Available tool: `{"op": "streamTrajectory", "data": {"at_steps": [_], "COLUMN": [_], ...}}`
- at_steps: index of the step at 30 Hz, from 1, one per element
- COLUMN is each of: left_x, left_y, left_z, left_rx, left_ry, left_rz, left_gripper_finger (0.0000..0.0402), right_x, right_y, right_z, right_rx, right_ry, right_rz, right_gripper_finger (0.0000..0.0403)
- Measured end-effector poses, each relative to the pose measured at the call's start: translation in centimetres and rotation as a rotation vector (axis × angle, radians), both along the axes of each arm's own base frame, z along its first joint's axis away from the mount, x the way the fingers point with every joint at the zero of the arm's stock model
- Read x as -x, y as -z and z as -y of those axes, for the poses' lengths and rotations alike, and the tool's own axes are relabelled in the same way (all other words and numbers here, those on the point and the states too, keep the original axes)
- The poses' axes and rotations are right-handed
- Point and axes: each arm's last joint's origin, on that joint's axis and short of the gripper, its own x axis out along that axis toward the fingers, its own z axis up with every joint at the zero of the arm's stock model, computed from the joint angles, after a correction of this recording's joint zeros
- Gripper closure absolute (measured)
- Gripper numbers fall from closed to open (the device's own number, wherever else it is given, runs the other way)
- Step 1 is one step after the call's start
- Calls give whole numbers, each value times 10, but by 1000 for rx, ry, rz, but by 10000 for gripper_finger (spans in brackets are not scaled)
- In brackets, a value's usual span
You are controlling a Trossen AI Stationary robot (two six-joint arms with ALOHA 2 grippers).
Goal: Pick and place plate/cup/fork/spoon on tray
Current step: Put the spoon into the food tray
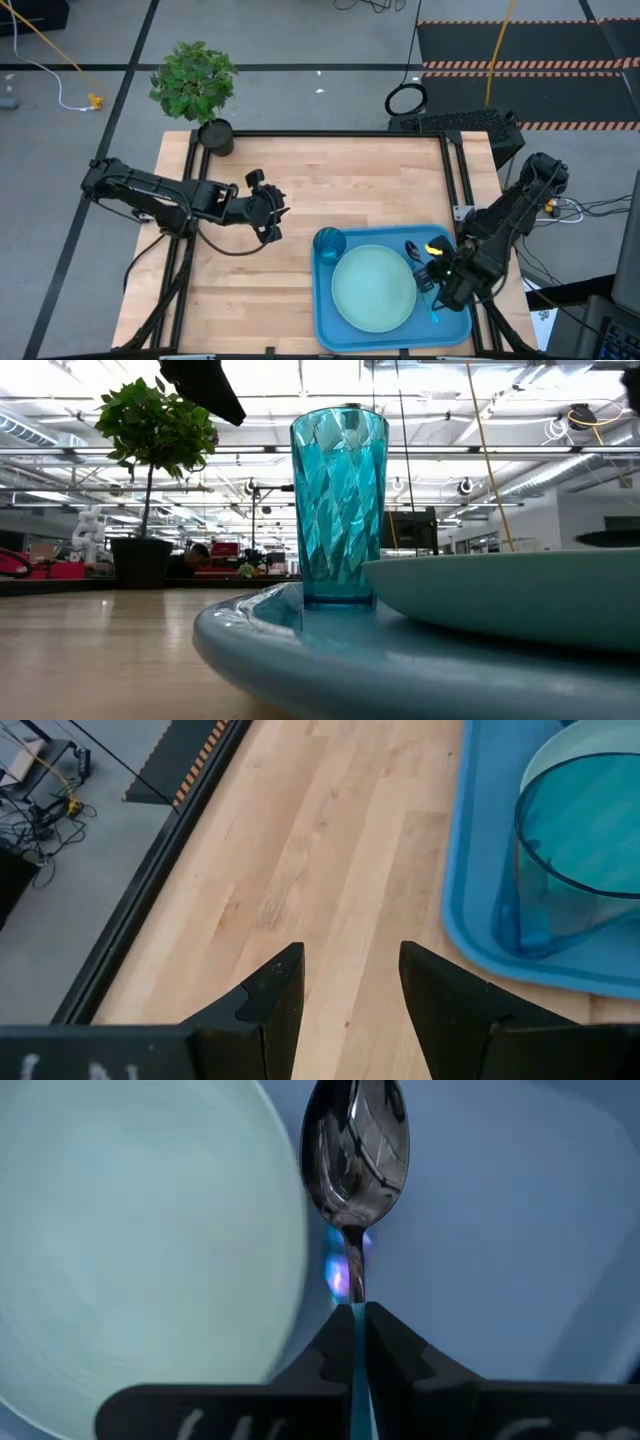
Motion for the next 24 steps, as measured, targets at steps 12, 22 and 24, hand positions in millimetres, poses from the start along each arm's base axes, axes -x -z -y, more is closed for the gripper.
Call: {"op": "streamTrajectory", "data": {"at_steps": [12,22,24], "left_x": [0,-1,-1], "left_y": [-1,-1,-2], "left_z": [3,3,3], "left_rx": [10,17,17], "left_ry": [3,-2,-2], "left_rz": [15,29,31], "left_gripper_finger": [234,234,234], "right_x": [22,15,14], "right_y": [19,46,50], "right_z": [-27,-37,-38], "right_rx": [-20,78,95], "right_ry": [87,115,116], "right_rz": [-133,-235,-240], "right_gripper_finger": [403,403,401]}}
